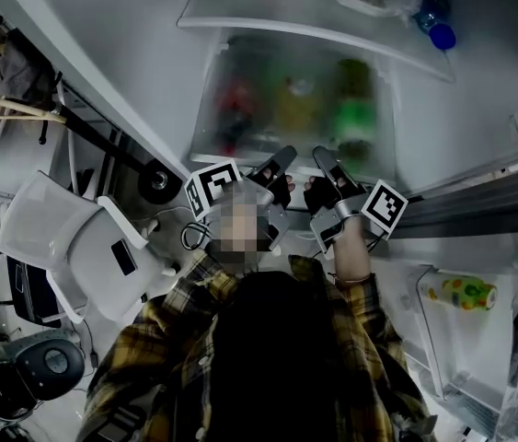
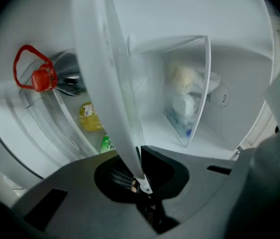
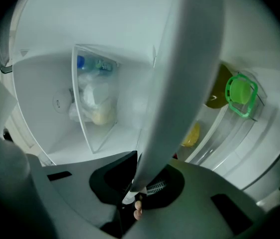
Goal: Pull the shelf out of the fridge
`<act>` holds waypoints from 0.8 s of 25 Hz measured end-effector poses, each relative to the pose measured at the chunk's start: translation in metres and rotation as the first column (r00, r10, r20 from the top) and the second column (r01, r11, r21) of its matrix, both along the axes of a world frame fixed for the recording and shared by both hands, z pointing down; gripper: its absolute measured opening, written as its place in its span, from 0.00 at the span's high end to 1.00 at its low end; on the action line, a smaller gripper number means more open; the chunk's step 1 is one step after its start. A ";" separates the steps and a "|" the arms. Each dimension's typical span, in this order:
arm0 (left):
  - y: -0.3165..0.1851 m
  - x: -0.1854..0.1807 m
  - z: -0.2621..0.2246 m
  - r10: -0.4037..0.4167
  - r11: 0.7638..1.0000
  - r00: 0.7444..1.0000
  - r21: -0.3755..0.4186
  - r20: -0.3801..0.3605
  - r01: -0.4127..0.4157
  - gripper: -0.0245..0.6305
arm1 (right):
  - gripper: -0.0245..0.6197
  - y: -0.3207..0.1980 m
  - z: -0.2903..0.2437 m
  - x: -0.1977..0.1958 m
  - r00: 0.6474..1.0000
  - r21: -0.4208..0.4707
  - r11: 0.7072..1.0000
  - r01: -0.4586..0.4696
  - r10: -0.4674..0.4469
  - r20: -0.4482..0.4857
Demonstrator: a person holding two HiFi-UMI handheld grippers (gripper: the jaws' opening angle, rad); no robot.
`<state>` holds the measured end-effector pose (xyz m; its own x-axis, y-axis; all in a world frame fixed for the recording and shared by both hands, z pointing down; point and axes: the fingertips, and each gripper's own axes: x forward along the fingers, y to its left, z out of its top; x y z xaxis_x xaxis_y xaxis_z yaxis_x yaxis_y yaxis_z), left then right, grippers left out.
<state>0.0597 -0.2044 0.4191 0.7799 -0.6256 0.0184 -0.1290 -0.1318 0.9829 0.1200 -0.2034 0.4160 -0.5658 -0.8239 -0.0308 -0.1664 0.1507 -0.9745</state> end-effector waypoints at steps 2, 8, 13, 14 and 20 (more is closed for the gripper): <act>0.004 -0.001 0.000 0.000 1.000 1.000 -0.001 -0.001 0.000 0.92 | 0.90 0.004 0.000 -0.001 1.000 0.000 1.000 0.003 -0.003 0.002; 0.014 -0.003 0.001 0.005 1.000 1.000 -0.001 0.000 -0.005 0.93 | 0.90 0.015 0.000 -0.004 1.000 0.002 1.000 0.008 -0.008 0.006; 0.024 -0.005 -0.001 0.008 1.000 1.000 -0.001 0.006 -0.008 0.92 | 0.90 0.025 -0.002 -0.006 1.000 0.001 1.000 0.012 -0.012 0.006; 0.026 -0.005 -0.002 0.009 1.000 1.000 -0.001 0.007 -0.009 0.92 | 0.90 0.026 -0.002 -0.007 1.000 0.002 1.000 0.012 -0.012 0.007; 0.038 -0.008 -0.003 0.018 1.000 1.000 -0.007 0.003 -0.018 0.92 | 0.90 0.038 -0.004 -0.010 1.000 0.001 1.000 0.022 -0.022 0.007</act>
